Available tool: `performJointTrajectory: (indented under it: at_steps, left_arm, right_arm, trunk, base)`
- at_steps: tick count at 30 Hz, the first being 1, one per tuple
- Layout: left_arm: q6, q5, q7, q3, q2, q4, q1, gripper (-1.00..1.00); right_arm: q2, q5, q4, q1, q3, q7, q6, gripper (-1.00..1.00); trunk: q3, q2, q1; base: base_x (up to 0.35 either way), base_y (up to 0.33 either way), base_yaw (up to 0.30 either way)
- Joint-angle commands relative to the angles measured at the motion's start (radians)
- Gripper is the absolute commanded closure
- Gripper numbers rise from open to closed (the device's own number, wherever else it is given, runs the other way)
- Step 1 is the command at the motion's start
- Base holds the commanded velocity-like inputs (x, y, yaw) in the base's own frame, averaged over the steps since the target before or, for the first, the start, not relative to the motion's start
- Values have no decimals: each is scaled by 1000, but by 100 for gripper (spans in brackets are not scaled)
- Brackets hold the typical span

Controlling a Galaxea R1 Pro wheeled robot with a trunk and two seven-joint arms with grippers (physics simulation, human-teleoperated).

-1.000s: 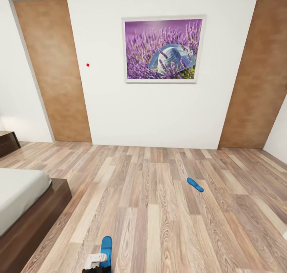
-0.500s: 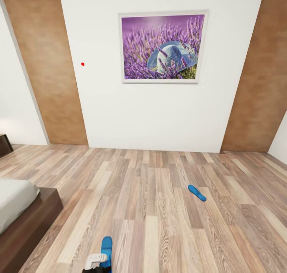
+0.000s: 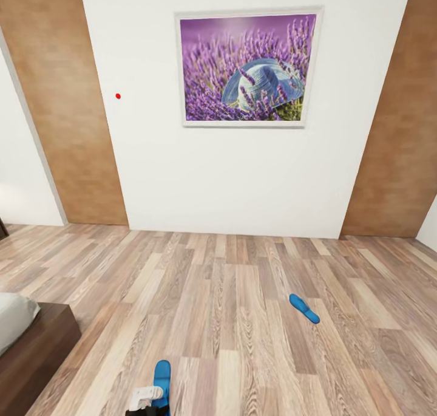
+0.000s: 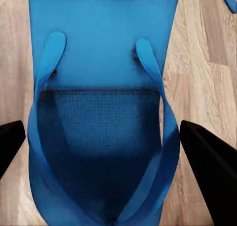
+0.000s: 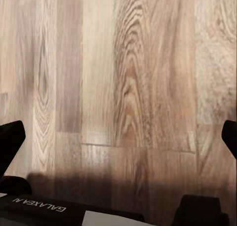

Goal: In the bedroom, move the book from the bed onto either nightstand, and place the two sandals side by side next to the bed.

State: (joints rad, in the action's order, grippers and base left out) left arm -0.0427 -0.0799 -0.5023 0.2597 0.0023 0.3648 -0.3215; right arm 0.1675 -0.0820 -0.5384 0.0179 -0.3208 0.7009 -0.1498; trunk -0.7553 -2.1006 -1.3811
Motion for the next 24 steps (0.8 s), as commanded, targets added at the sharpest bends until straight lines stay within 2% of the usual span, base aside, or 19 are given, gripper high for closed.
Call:
performJointTrajectory:
  at_steps: [1, 14, 24]
  left_arm:
    - [-5, -8, -7, 9, -1, 2, -1, 100]
    - [-8, -6, -10, 9, 0, 2, 0, 100]
    - [-8, -6, -10, 9, 1, 2, -1, 100]
  right_arm:
    - [0, -9, 0, 1, -3, 5, -6, -100]
    - [-3, -8, 1, 1, -6, 3, 13, -100]
    - [-5, -8, 2, 1, -3, 3, 13, -100]
  trunk:
    - [-1, 0, 0]
    - [-1, 0, 0]
    - [-1, 0, 0]
  base:
    - [327, -4, 0]
    - [327, 17, 0]
    - [299, 164, 0]
